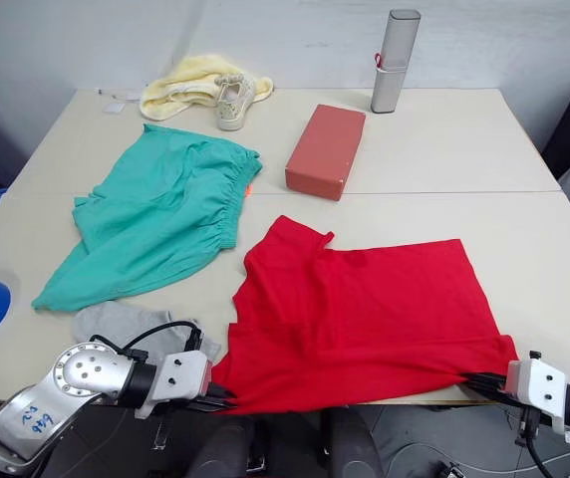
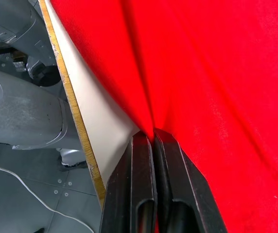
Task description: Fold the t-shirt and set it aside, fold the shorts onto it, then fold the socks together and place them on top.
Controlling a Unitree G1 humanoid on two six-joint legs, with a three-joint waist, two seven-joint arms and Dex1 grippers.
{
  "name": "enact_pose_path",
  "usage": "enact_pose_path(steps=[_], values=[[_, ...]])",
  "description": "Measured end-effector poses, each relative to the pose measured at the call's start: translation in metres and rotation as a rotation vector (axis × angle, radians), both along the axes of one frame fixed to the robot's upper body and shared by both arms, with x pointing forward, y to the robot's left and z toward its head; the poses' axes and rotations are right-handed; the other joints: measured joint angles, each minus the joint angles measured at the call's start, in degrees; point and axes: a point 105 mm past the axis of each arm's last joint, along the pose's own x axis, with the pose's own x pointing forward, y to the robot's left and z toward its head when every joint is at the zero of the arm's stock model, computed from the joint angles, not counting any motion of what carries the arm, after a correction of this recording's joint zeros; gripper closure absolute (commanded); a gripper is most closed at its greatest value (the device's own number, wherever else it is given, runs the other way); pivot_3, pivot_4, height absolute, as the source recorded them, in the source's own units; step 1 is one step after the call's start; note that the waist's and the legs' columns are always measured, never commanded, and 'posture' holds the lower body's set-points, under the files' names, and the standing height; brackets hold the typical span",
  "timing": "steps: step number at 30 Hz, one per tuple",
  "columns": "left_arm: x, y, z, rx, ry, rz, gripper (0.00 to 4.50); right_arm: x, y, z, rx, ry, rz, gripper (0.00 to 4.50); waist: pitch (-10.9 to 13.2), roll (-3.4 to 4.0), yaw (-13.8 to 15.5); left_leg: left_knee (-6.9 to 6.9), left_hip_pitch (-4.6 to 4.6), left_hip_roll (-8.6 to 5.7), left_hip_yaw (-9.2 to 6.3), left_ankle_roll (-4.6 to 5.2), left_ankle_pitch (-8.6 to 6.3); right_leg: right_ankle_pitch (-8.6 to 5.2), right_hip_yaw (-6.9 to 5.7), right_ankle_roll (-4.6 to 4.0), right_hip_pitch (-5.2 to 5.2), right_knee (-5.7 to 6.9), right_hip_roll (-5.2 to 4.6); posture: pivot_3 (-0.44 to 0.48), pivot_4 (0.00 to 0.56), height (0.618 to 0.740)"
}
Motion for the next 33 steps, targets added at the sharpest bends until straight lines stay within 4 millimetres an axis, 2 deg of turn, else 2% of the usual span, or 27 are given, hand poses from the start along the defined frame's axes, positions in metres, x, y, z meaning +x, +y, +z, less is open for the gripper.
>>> enact_pose_path(steps=[3,7,9,10,13,14,17,19,21,23,24,27,29,33], values=[[0.002,0.003,0.007,-0.022,0.018,0.013,3.81,-0.001,0.005,0.002,0.071,0.047,-0.015,3.60,0.03,0.04,-0.03,0.00,-0.01,0.01,-0.01,-0.01,0.00,0.07,-0.01,0.13,-0.02,0.03,0.00,0.000,0.150,0.740],[0.004,0.010,0.018,-0.045,0.025,0.016,2.63,-0.001,0.009,0.008,0.132,0.083,-0.025,2.32,0.06,0.09,-0.11,-0.01,-0.01,0.01,0.00,-0.01,0.00,0.13,-0.02,0.23,-0.04,0.03,0.00,0.000,0.150,0.740],[0.010,0.015,0.030,-0.086,0.002,0.053,2.01,-0.001,0.011,0.014,0.140,0.129,-0.035,1.64,0.12,0.18,-0.15,-0.01,-0.06,0.02,-0.01,-0.01,0.00,0.17,-0.02,0.30,-0.09,0.04,0.00,0.000,0.150,0.740],[0.012,0.020,0.036,-0.086,-0.007,0.067,2.01,0.002,0.011,0.021,0.148,0.126,-0.044,1.21,0.12,0.18,-0.26,-0.01,-0.06,0.02,-0.01,-0.02,0.01,0.23,-0.02,0.41,-0.10,0.05,0.01,0.000,0.150,0.740],[0.006,0.033,0.041,-0.068,0.041,0.067,2.01,0.012,0.016,0.045,0.218,0.110,-0.070,0.29,0.15,0.17,-0.38,-0.04,-0.06,0.04,0.00,-0.06,-0.01,0.24,-0.03,0.43,-0.14,0.04,0.05,0.000,0.150,0.740],[0.006,0.039,0.040,-0.056,0.062,0.070,1.85,0.013,0.016,0.051,0.250,0.133,-0.081,0.00,0.16,0.20,-0.28,-0.04,-0.08,0.03,0.00,-0.06,-0.01,0.23,-0.04,0.43,-0.16,0.03,0.04,0.000,0.150,0.740],[0.022,0.052,0.044,-0.058,0.062,0.136,1.17,0.018,0.013,0.065,0.312,0.160,-0.119,0.00,0.21,0.18,0.41,0.00,-0.09,0.01,-0.10,-0.05,0.00,0.14,-0.13,0.26,-0.15,-0.02,0.04,0.000,0.150,0.740],[0.043,0.049,0.058,-0.129,0.020,0.193,0.54,0.028,0.012,0.073,0.318,0.117,-0.126,0.00,0.23,0.16,0.98,0.08,-0.21,0.00,-0.09,0.00,0.03,0.10,-0.13,0.18,-0.16,-0.07,0.03,0.000,0.150,0.740],[0.067,0.042,0.077,-0.222,-0.018,0.257,0.02,0.047,0.005,0.085,0.326,0.044,-0.173,0.00,0.23,0.16,1.14,0.16,-0.27,-0.07,-0.06,0.07,0.07,0.31,-0.11,0.53,-0.15,-0.10,0.00,0.000,0.150,0.740],[0.094,0.037,0.094,-0.274,-0.039,0.329,0.02,0.069,-0.003,0.095,0.324,-0.016,-0.231,0.00,0.25,0.12,1.08,0.27,-0.38,-0.08,-0.06,0.10,0.08,0.52,-0.11,0.80,-0.19,-0.10,0.02,0.000,0.150,0.740],[0.100,0.037,0.097,-0.270,-0.044,0.350,0.02,0.074,-0.005,0.097,0.319,-0.024,-0.247,0.00,0.25,0.12,1.03,0.25,-0.40,-0.08,-0.06,0.08,0.07,0.54,-0.10,0.82,-0.21,-0.08,0.03,0.000,0.150,0.740],[0.130,0.034,0.097,-0.255,-0.019,0.461,0.02,0.101,-0.015,0.093,0.328,-0.002,-0.355,0.00,0.24,0.13,0.88,0.30,-0.45,-0.08,0.02,-0.26,0.19,0.51,-0.10,0.83,-0.28,-0.02,0.09,0.000,0.150,0.740],[0.153,0.023,0.098,-0.286,0.001,0.512,0.02,0.119,-0.021,0.094,0.350,0.014,-0.425,0.00,0.26,0.12,0.86,0.47,-0.63,-0.07,0.06,-0.27,0.26,0.52,-0.10,0.86,-0.40,0.04,0.13,0.000,0.150,0.740],[0.183,0.007,0.098,-0.294,0.011,0.578,0.02,0.145,-0.024,0.092,0.334,0.018,-0.493,0.00,0.28,0.10,0.65,0.62,-0.89,-0.08,0.08,-0.29,0.35,0.56,-0.12,0.94,-0.59,0.09,0.17,0.000,0.150,0.740]])
